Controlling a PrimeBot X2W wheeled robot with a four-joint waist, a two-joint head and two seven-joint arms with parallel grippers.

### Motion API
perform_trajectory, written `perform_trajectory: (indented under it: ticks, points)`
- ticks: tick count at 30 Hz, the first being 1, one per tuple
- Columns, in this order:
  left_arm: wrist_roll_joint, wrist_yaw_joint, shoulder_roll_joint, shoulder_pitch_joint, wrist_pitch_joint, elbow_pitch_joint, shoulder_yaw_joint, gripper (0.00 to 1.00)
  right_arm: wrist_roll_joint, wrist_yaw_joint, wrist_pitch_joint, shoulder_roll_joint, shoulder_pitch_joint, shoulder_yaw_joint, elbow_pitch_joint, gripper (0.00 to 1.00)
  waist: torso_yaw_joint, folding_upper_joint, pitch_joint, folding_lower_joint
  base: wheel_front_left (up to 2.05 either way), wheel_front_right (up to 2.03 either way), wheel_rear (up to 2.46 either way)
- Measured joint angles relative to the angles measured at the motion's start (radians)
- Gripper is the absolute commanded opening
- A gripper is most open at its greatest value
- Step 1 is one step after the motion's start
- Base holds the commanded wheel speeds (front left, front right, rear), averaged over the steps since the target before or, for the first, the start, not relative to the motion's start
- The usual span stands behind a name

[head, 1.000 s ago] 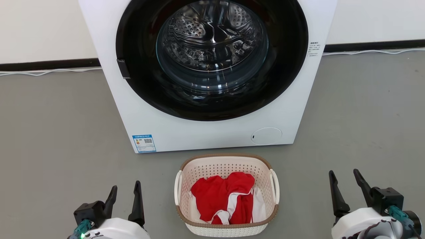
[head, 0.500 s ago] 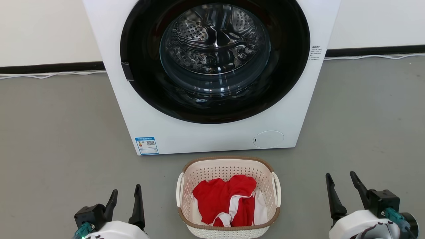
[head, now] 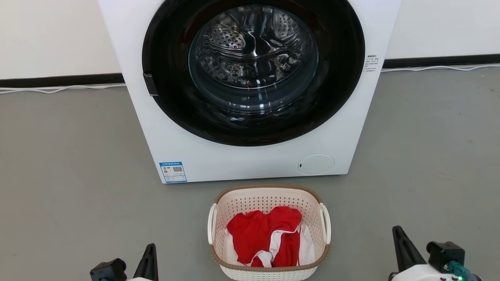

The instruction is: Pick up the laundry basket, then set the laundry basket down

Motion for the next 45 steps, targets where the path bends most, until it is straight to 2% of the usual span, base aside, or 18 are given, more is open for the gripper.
perform_trajectory:
  ticks: [45]
  points:
    - [-0.435,-0.04,0.001,-0.005,0.128,-0.077,0.044,0.0,0.543,0.0,0.119,0.006,-0.001,-0.007,-0.1,0.0,0.008,0.0,0.017,0.0,0.0,0.0,0.0]
